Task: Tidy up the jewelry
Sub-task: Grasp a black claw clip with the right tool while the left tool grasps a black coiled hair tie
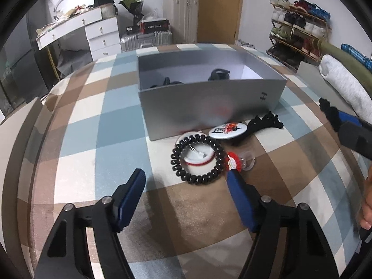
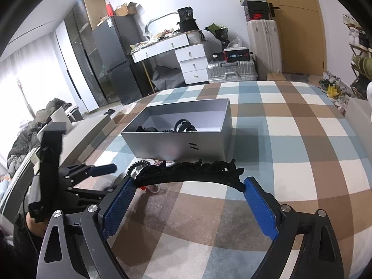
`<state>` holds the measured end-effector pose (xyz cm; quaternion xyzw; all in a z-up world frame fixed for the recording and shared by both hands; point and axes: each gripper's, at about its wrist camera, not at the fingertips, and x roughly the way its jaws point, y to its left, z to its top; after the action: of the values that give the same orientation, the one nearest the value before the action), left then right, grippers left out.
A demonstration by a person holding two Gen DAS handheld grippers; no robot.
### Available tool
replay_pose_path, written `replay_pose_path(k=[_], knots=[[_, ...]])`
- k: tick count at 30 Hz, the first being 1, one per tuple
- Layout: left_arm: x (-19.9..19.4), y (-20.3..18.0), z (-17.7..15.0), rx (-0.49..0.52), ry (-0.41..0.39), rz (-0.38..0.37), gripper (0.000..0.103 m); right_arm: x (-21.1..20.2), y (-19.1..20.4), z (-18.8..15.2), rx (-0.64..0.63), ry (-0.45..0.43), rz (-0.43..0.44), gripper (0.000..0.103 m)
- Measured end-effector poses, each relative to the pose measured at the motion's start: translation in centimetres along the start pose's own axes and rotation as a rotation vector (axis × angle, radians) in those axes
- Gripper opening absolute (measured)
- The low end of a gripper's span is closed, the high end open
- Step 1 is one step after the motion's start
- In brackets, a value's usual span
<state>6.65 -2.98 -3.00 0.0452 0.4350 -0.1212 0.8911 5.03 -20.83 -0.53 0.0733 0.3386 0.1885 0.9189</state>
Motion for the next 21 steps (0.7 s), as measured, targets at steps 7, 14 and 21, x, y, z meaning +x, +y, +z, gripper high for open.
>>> replay_pose_path(k=[7, 14, 21], knots=[[0.5, -0.5, 0.4, 0.016, 0.031, 0.020, 0.069, 0.0, -0.5, 0.0, 0.017, -0.002, -0.002, 0.094], [0.3, -0.9, 0.3, 0.026, 0.013, 0.010, 0.040, -0.1, -0.6, -0.1, 0.020, -0.004, -0.001, 0.094], [-0.4, -0.9, -0.1, 0.017, -0.005, -0.009, 0.031, -0.5, -0.8, 0.0, 0.024, -0.012, -0.003, 0.094]])
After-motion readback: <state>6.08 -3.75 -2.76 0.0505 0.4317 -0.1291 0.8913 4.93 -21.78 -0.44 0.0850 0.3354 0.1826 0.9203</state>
